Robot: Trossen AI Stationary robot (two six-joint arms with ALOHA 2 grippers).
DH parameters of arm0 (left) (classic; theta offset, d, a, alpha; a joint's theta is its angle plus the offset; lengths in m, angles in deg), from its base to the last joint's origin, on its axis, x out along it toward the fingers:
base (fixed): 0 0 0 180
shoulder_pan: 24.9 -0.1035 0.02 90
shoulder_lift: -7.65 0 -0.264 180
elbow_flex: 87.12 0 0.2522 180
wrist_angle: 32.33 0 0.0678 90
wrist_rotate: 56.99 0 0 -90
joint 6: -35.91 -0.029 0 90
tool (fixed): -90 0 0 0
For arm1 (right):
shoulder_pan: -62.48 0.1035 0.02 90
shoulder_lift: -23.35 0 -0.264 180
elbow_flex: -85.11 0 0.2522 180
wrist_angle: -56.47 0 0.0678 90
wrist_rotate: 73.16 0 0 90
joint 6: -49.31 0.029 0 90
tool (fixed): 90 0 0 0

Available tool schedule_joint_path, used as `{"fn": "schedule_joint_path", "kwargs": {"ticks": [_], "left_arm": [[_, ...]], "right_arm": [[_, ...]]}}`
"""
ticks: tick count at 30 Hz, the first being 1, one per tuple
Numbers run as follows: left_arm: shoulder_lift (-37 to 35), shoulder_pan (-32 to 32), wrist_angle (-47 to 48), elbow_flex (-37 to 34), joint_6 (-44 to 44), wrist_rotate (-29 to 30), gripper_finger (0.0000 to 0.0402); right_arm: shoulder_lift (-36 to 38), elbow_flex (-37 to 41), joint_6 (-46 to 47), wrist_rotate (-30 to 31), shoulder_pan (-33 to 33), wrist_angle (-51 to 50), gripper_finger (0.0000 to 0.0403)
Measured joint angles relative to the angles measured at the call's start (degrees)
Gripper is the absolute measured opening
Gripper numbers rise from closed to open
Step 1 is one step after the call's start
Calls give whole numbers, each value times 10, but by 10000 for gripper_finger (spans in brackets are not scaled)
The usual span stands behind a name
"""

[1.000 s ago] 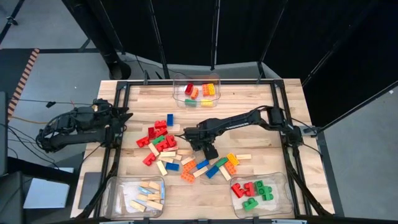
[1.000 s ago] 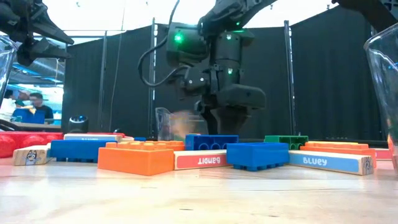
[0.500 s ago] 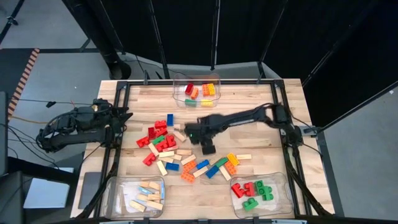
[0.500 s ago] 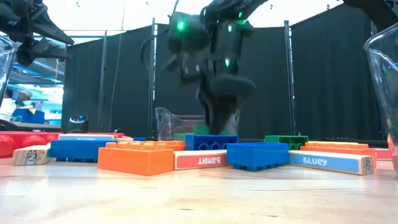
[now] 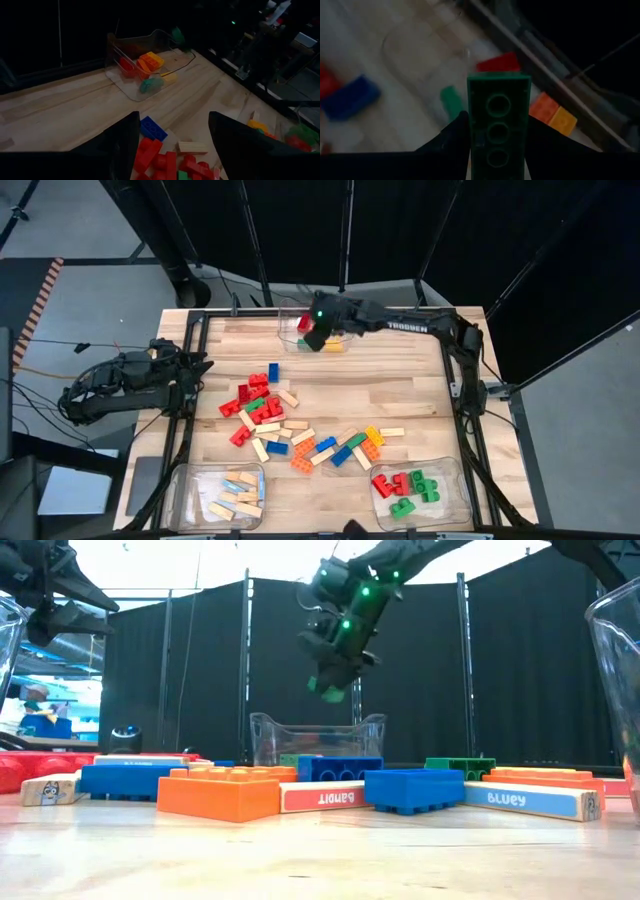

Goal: Sort blocks by size
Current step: Put the 3-stud green game piece into the top center transparent bin, then put the 3-stud yellow game piece into the top center transparent bin

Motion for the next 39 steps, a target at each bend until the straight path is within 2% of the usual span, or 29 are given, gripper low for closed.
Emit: {"fn": "schedule_joint_path", "kwargs": {"ticks": [4,5,10,13,15,18,20,22,24,26,30,34,39], "left_arm": [[0,0,0,0,0,0,245],[0,0,0,0,0,0,245],[0,0,0,0,0,2,245],[0,0,0,0,0,3,245],[0,0,0,0,0,3,245],[0,0,0,0,0,3,245],[0,0,0,0,0,3,245],[0,0,0,0,0,3,245],[0,0,0,0,0,3,245],[0,0,0,0,0,3,245],[0,0,0,0,0,3,245],[0,0,0,0,0,3,245],[0,0,0,0,0,3,245]], "right_arm": [[-9,1,-3,-72,-31,30,153],[-10,2,-3,-85,-36,25,167],[-19,2,15,-97,-50,22,301],[-18,1,36,-132,-53,25,349],[-15,1,59,-171,-55,17,358],[-7,1,82,-290,-47,-16,353],[-6,0,74,-360,-21,-70,343],[-7,1,49,-388,22,-154,331],[-7,1,13,-363,72,-226,320],[-7,1,-6,-303,122,-286,310],[1,2,10,-218,222,-311,299],[27,40,83,-165,304,-309,295],[102,172,242,-115,363,-298,293]]}}
